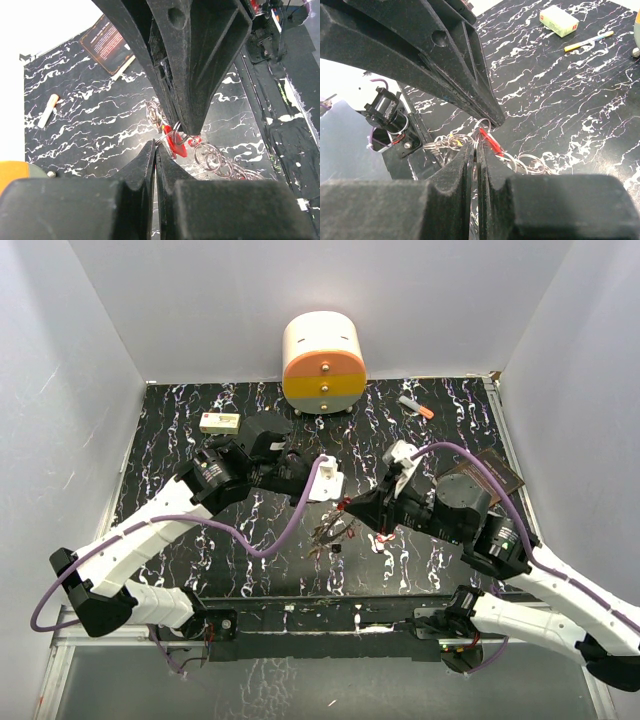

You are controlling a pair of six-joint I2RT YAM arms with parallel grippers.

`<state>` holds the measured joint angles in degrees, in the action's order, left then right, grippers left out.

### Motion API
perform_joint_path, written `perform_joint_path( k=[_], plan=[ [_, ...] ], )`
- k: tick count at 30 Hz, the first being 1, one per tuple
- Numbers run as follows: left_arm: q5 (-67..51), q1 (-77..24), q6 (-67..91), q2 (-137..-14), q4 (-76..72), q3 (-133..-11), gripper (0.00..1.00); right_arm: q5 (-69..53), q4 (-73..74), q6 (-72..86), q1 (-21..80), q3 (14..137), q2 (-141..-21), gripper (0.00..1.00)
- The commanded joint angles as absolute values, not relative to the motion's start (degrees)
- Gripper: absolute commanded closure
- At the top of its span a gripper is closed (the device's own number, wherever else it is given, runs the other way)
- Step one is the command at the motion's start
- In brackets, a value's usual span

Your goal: Put the keys on the keyring

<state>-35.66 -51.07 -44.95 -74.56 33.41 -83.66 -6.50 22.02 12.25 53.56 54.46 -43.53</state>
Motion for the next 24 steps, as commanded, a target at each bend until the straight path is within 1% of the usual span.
perform_joint_path(
  k=[1, 8, 9, 10, 11, 12, 13, 18, 24],
  plan=[
    [-39.29, -51.39, -44.91, -73.82, 34.10, -85.25, 1.00, -5.38, 12.50, 13.04, 53.52, 54.40, -40.51, 0.92],
    [-37.02, -51.34, -50.42, -70.42, 34.47, -82.55, 1.00, -4.25, 13.26, 14.18, 53.48, 53.47, -38.37, 0.92],
    [-36.36, -51.36, -51.34, -69.34, 32.74, -81.27, 0.94, -4.41, 13.60, 14.23, 53.45, 53.77, -38.51, 0.92],
    [-35.81, -51.38, -52.36, -68.43, 31.62, -80.15, 0.83, -4.67, 13.88, 14.38, 53.49, 53.86, -38.74, 0.92],
    [-35.67, -51.41, -53.47, -67.88, 30.81, -79.27, 0.76, -5.06, 14.03, 14.46, 53.52, 54.13, -38.90, 0.92],
    [-35.63, -51.36, -54.31, -67.50, 30.22, -78.74, 0.71, -5.42, 14.18, 14.52, 53.52, 54.28, -39.36, 0.92],
    [-35.76, -51.33, -54.75, -67.59, 29.75, -78.51, 0.69, -5.92, 14.22, 14.61, 53.51, 54.41, -39.76, 0.92],
    [-35.58, -51.37, -55.05, -68.16, 25.86, -78.31, 0.65, -7.48, 14.25, 15.10, 53.52, 54.83, -41.25, 0.92],
    [-38.21, -51.41, -55.32, -67.69, 22.60, -76.49, 0.64, -7.60, 14.06, 15.29, 53.53, 54.74, -41.36, 0.92]
  ],
)
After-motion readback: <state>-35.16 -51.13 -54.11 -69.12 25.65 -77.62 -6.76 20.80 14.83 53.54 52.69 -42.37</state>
